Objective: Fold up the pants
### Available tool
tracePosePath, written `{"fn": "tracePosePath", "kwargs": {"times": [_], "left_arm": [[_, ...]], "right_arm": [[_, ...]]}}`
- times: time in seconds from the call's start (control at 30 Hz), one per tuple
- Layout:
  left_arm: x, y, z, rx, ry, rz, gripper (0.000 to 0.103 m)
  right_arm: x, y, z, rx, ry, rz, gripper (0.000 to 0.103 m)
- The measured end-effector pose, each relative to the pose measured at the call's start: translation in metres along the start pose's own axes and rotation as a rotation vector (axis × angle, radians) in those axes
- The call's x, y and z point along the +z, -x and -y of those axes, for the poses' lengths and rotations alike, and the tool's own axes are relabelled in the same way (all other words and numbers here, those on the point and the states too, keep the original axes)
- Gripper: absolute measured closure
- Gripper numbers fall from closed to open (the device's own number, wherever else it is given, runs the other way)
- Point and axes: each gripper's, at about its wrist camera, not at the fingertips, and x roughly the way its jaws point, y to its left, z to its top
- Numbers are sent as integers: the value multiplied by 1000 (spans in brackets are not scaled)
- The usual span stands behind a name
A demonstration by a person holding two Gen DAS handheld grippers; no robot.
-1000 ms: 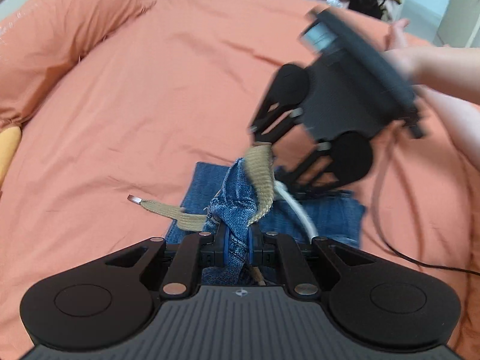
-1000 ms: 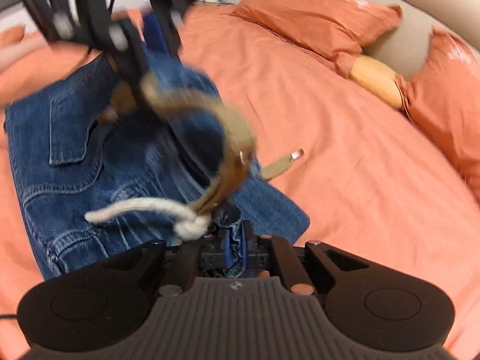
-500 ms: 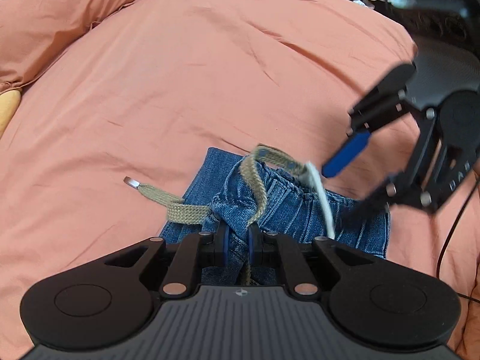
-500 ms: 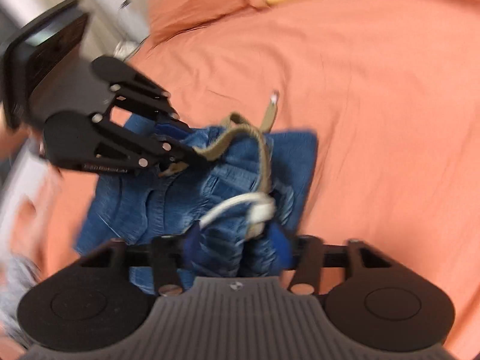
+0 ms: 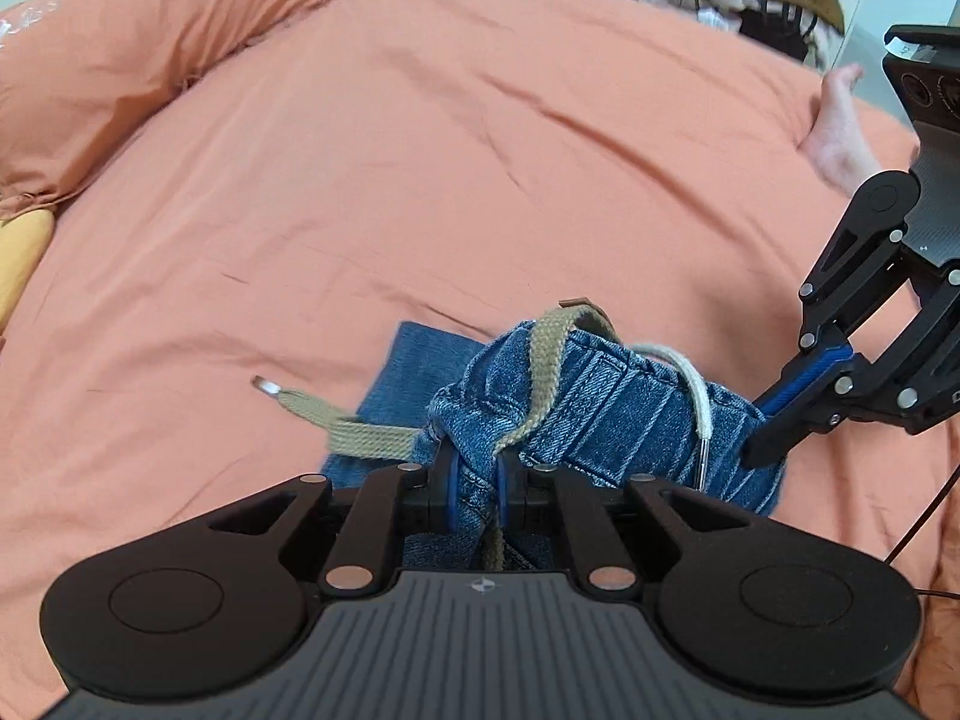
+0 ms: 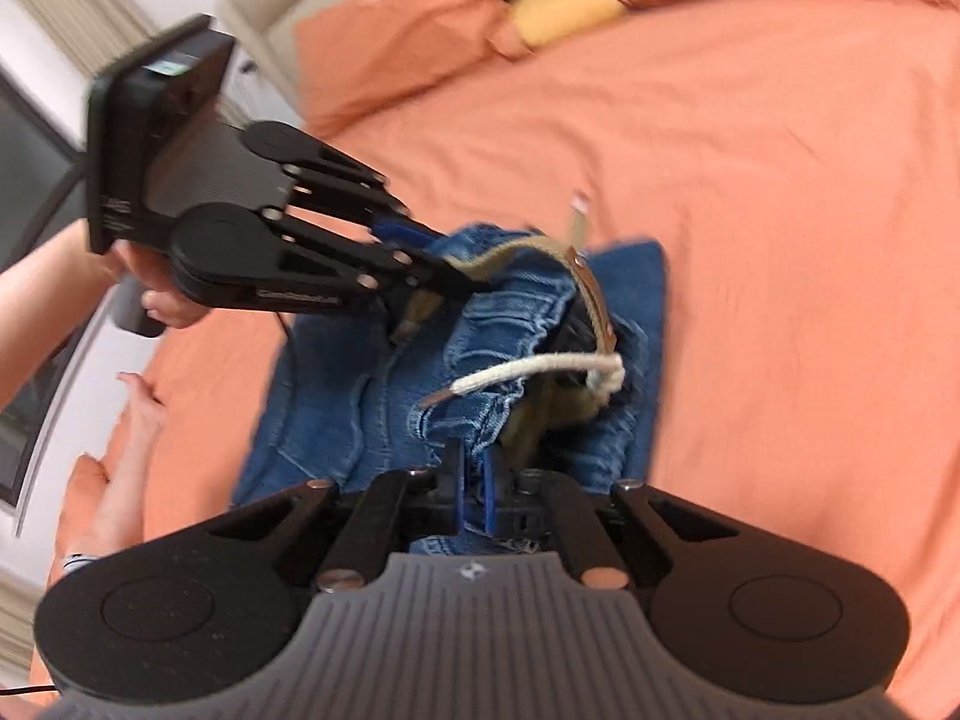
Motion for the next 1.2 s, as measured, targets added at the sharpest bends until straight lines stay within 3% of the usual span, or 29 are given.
{"fn": "tracePosePath", "kwargs": {"times": [0.23, 0.37, 0.47, 0.53, 0.77, 0.83, 0.93, 1.1, 1.2], "left_arm": [[-2, -51, 11, 86, -23, -109, 81], [-3, -47, 8, 119, 28, -92, 70], [-18, -23, 8, 162, 47, -18, 51], [-29, -3, 5, 148, 85, 26, 42], [-76, 56, 2, 213, 190, 67, 42], [-97, 68, -1, 235, 229, 68, 42], [-125, 83, -10, 254, 312, 70, 42], [-173, 100, -33, 291, 482, 79, 42], [-200, 109, -46, 292, 595, 104, 42]], "right_arm": [[-6, -50, 33, -71, -100, -78, 102], [-4, -56, 28, -111, -75, -90, 101], [-2, -44, 19, -120, -41, -64, 89], [-2, -33, 15, -130, -30, -33, 65], [23, -23, 30, -120, -151, 102, 57], [29, -33, 38, -100, -198, 103, 49], [34, -47, 50, -81, -270, 104, 49], [40, -62, 55, -100, -281, 105, 47], [45, -79, 58, -102, -313, 82, 41]]}}
